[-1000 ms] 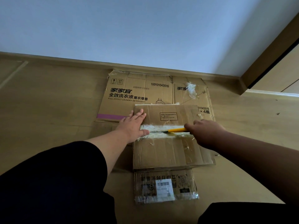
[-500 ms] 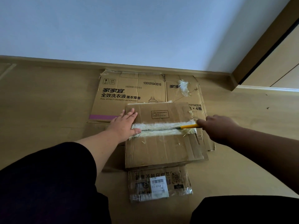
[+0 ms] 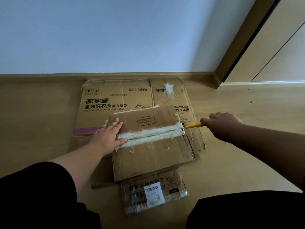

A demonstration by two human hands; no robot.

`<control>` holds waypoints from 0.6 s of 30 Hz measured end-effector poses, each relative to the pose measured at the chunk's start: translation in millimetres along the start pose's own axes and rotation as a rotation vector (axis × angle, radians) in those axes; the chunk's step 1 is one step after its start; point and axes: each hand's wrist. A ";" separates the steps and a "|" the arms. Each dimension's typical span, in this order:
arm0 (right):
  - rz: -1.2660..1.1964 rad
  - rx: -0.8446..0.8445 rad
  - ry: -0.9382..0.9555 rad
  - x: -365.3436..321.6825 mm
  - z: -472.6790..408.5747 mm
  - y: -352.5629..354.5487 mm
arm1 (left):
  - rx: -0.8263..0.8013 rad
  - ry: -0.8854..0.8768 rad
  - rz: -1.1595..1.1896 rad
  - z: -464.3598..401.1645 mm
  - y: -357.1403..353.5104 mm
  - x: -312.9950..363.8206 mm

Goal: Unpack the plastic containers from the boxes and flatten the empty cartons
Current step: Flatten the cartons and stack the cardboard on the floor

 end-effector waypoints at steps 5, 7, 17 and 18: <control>-0.004 0.016 -0.037 9.6 0.3 -9.2 | 0.000 -0.001 -0.006 -0.8 -0.6 3.3; 0.027 -0.022 -0.077 22.4 3.3 -15.7 | 0.004 0.011 -0.001 0.1 -1.3 -1.6; -0.217 -0.091 -0.299 49.0 15.4 -33.7 | 0.090 -0.029 -0.023 6.0 -1.0 2.2; -0.208 -0.089 -0.290 42.2 14.2 -30.3 | 0.101 -0.025 -0.033 7.3 -0.4 2.9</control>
Point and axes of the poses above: each hand's wrist, its own z-axis away from the middle knuckle, its own y-axis out of the back of the hand, x = y × z, and after that the axes turned 7 degrees about -z, right-handed
